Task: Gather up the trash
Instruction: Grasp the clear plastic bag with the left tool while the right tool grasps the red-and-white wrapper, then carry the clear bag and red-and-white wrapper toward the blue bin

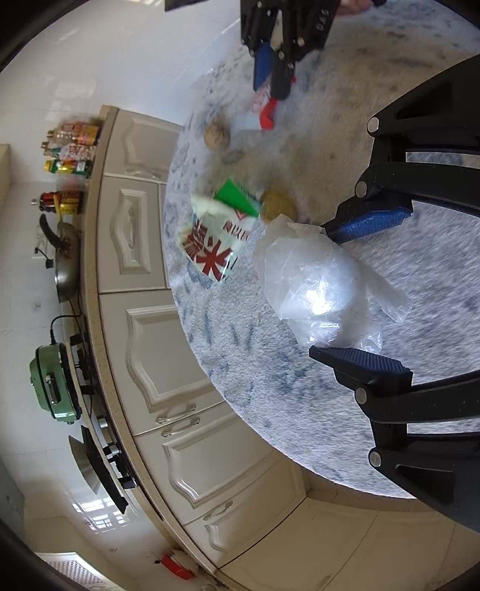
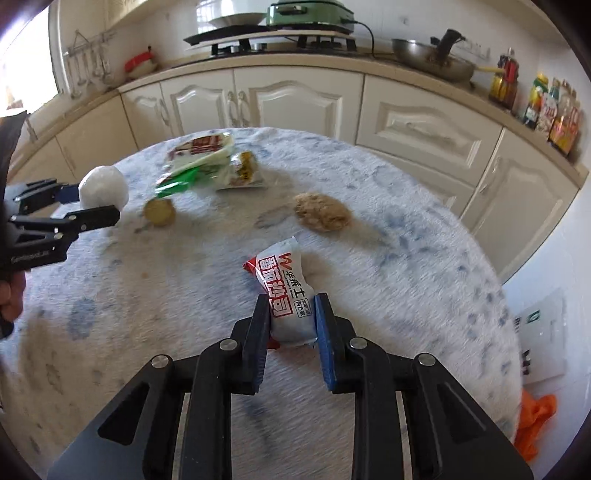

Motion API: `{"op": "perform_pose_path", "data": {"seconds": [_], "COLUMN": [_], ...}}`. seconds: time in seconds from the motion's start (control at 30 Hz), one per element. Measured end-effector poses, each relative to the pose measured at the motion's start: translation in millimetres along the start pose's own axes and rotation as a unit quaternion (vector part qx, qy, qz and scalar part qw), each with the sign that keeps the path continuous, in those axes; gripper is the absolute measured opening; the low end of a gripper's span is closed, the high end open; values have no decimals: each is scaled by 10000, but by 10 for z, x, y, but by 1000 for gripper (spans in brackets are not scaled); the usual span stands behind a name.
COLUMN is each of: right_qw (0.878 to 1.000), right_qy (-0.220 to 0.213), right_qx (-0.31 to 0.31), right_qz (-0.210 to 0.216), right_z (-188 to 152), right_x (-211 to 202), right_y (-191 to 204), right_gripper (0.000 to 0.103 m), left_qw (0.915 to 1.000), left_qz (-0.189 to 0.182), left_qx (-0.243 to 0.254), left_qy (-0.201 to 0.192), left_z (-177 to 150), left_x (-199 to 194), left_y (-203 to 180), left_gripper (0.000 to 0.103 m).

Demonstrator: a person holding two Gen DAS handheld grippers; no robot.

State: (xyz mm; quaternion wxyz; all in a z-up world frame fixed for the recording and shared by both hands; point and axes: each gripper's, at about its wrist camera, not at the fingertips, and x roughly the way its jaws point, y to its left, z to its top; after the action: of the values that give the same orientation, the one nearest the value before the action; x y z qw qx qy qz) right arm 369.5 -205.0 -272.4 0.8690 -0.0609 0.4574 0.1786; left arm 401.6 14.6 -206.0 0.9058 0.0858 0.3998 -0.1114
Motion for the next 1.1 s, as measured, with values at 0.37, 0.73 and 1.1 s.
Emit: {"op": "perform_pose_path", "data": {"seconds": [0.37, 0.73, 1.1], "right_qw": [9988, 9929, 9763], "right_qy": [-85, -768, -1579], "right_qx": [307, 823, 1481], "right_qz": [377, 379, 16], "right_z": [-268, -561, -874], "right_x": [-244, -1046, -1945], "right_y": [234, 123, -248], "right_gripper": [24, 24, 24], "left_qw": [9969, 9908, 9844], "left_qz": [-430, -724, -1013], "left_qx": [-444, -665, -407], "left_qy": [-493, -930, -1379], "left_z": [-513, -826, -894], "left_x": [-861, -1621, -2141], "left_y": [-204, -583, -1186], "left_gripper": [50, 50, 50]}}
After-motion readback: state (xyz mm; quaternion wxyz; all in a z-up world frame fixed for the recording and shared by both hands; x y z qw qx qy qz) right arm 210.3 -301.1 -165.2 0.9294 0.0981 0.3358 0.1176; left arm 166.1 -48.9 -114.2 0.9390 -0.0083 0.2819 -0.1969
